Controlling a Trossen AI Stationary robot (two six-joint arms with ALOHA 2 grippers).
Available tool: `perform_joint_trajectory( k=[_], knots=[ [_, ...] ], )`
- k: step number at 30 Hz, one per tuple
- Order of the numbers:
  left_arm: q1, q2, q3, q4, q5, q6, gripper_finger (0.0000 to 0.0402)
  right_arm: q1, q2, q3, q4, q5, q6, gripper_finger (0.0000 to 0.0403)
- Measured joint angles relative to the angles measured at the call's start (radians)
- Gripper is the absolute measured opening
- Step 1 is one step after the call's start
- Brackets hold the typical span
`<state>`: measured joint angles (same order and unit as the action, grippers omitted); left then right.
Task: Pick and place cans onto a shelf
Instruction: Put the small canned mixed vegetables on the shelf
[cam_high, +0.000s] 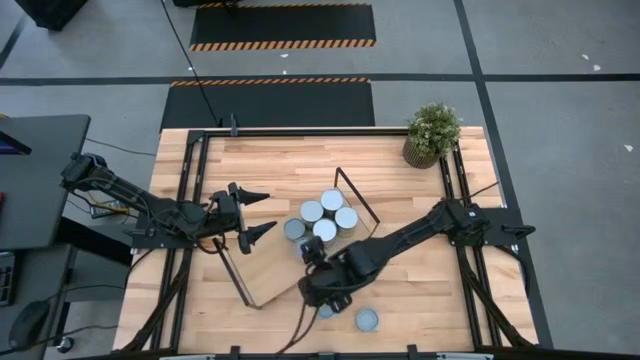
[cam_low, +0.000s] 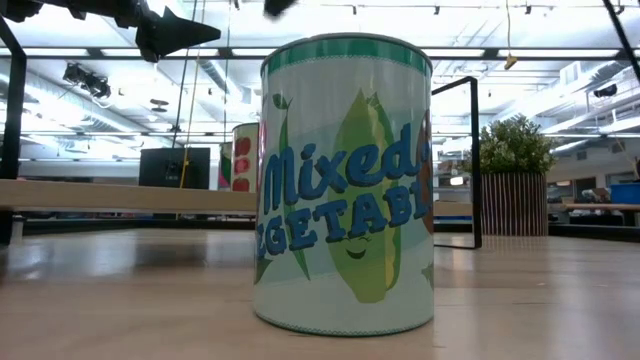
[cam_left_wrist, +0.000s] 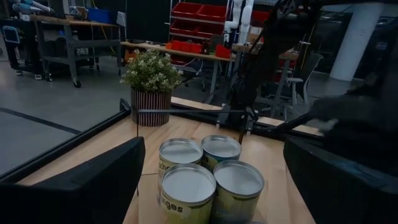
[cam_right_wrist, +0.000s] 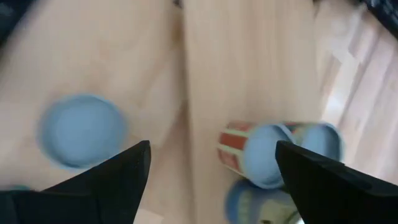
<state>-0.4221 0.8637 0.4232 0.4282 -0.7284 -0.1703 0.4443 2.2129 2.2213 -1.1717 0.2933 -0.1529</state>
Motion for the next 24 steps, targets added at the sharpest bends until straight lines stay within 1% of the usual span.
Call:
perform_joint_trajectory(
  k=[4, 8, 11, 13, 16, 20, 24],
  knots=[
    [0.000, 0.000, 0.000, 0.000, 0.000, 0.001, 0.0389, 0.048, -0.065, -0.100, 0.104, -0.045, 0.023, 0.0350],
    [0.000, 0.000, 0.000, 0.000, 0.000, 0.001, 0.0389, 0.082, -0.108, -0.257, 0.236, -0.064, 0.038, 0.0350],
    [0.000, 0.000, 0.000, 0.000, 0.000, 0.000, 0.0389, 0.094, -0.142, -0.371, 0.338, -0.103, 0.045, 0.0349],
    [0.000, 0.000, 0.000, 0.001, 0.000, 0.000, 0.0389, 0.100, -0.159, -0.424, 0.398, -0.139, 0.045, 0.0349],
    [0.000, 0.000, 0.000, 0.001, 0.000, 0.000, 0.0389, 0.111, -0.166, -0.480, 0.469, -0.177, 0.027, 0.0349],
    [0.000, 0.000, 0.000, 0.000, 0.000, 0.000, 0.0389, 0.114, -0.166, -0.530, 0.552, -0.184, -0.004, 0.0349],
    [0.000, 0.000, 0.000, 0.000, 0.000, 0.000, 0.0389, 0.106, -0.166, -0.563, 0.571, -0.184, -0.038, 0.0349]
  ],
)
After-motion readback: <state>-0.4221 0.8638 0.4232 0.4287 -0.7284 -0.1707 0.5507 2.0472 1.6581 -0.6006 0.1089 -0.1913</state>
